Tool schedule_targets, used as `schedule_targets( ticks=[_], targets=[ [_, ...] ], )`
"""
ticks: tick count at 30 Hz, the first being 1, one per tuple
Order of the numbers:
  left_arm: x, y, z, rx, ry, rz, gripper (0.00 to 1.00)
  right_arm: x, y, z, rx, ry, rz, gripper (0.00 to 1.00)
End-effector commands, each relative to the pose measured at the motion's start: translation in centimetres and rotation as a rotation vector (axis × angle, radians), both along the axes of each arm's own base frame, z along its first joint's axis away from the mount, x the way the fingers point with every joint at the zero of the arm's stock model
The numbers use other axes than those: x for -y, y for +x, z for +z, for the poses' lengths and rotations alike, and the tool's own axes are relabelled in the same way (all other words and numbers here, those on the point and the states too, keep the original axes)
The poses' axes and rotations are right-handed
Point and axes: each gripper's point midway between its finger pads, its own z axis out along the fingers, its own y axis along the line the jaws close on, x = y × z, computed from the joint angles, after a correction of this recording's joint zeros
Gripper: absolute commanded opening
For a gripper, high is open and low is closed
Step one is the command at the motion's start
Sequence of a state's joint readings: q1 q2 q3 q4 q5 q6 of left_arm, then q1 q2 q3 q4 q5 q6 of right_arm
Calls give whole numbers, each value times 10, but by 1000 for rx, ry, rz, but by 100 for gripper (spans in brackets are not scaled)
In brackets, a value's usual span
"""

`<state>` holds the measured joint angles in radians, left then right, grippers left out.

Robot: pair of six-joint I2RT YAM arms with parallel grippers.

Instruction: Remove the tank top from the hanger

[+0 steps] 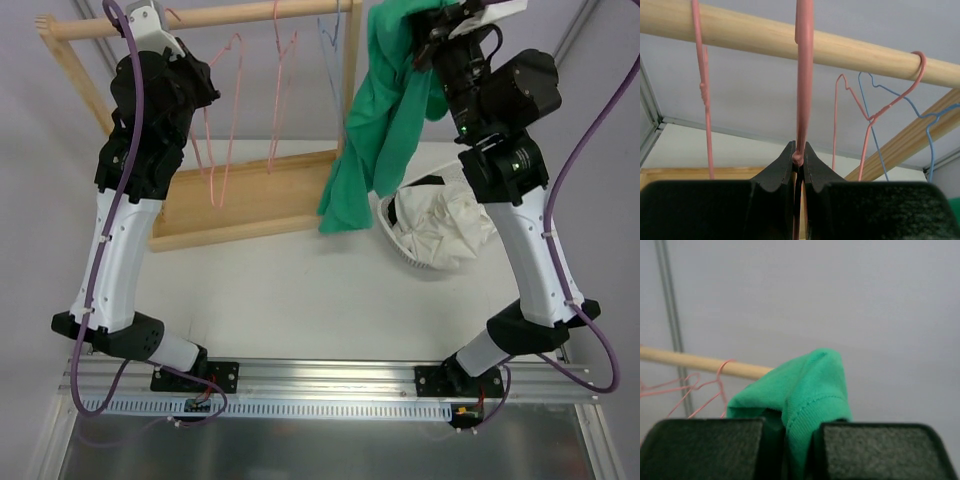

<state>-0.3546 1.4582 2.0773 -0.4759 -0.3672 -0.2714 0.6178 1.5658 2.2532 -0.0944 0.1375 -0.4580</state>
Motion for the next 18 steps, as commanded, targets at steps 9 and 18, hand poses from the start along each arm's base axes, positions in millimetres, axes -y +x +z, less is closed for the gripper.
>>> schedule_targets(
  ticks=[9,18],
  targets=[
    [7,15,54,149,-19,7,2,120,-12,117,439,360,-216,0],
    [15,38,43,133,-6,7,3,173,11,47,252,363,-383,0]
  ],
)
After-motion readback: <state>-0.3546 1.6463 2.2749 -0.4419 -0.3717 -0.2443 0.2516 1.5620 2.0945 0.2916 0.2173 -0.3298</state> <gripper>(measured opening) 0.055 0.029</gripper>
